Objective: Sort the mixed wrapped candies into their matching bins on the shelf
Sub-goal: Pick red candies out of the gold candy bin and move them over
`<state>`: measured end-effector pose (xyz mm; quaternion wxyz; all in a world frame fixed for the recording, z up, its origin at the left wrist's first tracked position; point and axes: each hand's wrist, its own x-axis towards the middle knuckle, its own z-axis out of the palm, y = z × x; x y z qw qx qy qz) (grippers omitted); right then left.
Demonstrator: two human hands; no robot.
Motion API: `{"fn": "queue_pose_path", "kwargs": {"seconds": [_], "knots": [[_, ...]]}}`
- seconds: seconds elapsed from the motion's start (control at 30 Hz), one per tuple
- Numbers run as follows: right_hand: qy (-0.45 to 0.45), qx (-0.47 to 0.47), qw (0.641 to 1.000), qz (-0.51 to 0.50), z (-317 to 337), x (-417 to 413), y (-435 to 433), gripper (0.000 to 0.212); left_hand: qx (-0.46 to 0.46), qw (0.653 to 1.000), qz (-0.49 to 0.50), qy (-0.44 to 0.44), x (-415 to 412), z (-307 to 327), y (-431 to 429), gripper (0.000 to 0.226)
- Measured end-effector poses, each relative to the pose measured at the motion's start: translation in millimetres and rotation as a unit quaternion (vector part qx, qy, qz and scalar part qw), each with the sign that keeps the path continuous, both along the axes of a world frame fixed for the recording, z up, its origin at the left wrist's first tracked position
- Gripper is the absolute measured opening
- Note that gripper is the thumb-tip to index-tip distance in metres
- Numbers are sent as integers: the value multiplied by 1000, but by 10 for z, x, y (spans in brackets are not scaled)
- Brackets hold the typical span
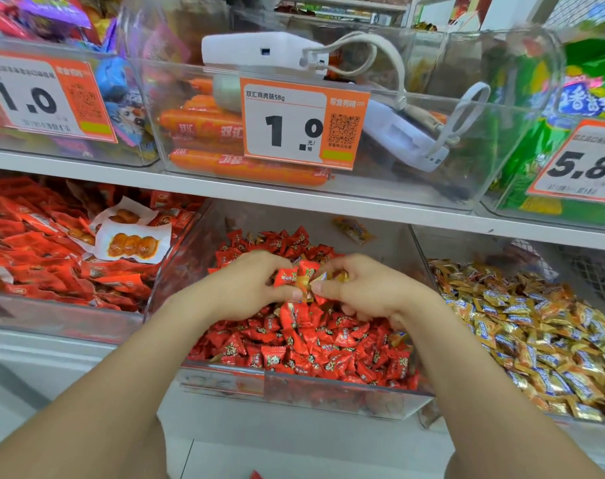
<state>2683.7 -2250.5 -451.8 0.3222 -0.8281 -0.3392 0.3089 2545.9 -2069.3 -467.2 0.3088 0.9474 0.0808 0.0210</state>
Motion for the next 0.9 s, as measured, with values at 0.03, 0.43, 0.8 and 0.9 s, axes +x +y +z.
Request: {"fn": "queue_pose_path", "kwargs": {"seconds": [0.03, 0.43, 0.8, 0.9], "knots": [[1, 0, 1000, 3, 13, -6, -19, 24, -13, 1000, 11, -1, -63, 26, 22, 20], [31, 44, 999, 7, 27, -229, -112, 25, -35, 997, 72, -16, -398, 58, 44, 29], [28, 28, 997, -62, 103, -325, -103, 31, -92, 984, 149, 12, -344, 104, -96, 35], [39, 27, 994, -102, 148, -330, -75, 29, -110, 982, 151, 11, -356, 156, -145, 28]]}}
